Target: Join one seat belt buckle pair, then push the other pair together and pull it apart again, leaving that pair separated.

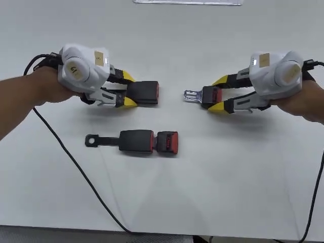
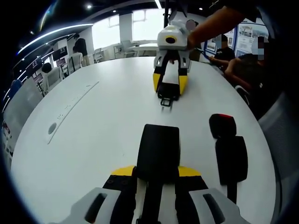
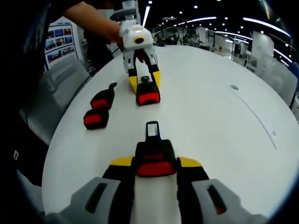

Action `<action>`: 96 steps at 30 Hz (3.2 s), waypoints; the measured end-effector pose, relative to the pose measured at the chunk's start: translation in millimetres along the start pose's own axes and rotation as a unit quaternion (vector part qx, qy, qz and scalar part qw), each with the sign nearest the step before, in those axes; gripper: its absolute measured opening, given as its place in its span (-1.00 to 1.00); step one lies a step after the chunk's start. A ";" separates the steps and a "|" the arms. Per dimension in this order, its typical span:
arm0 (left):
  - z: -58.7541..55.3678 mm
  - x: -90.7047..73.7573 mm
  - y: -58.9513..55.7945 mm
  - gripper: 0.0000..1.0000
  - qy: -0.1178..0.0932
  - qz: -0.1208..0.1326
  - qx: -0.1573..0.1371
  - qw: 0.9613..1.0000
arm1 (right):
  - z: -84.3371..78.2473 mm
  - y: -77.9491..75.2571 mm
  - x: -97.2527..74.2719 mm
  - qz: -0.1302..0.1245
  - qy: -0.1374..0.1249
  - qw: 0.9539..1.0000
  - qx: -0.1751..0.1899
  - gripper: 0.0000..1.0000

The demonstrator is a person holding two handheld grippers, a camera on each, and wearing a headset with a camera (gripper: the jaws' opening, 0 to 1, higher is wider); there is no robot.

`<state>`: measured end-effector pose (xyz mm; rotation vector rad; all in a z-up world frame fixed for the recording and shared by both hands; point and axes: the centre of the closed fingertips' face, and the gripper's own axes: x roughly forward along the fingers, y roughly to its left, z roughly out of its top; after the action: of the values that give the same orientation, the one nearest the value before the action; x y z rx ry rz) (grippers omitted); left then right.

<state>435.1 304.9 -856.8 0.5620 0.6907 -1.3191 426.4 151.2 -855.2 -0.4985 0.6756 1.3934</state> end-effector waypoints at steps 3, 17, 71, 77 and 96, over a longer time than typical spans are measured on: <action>0.0 0.0 -0.2 -0.35 0.001 0.000 0.000 1.000 | 4.0 1.2 3.6 0.003 -0.003 1.000 -0.002 -0.31; -1.3 -0.2 -0.9 -0.35 0.001 0.002 -0.001 1.000 | 19.7 2.5 19.9 0.009 -0.012 1.000 -0.007 -0.31; 0.6 1.6 -3.8 -0.37 0.025 -0.003 0.014 1.000 | 61.0 7.4 65.7 0.013 0.000 1.000 -0.003 -0.33; 0.7 1.9 -3.9 -0.37 0.028 -0.003 0.015 0.999 | 60.3 7.0 65.3 0.009 0.005 1.000 -0.003 -0.33; 2.0 1.8 -2.9 -0.36 0.028 -0.003 0.016 0.999 | 59.3 4.1 65.3 0.009 0.019 1.000 -0.008 -0.32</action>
<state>432.7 301.8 -856.7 0.6247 0.7198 -1.3266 433.3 239.2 -857.5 -0.5325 0.7018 1.4108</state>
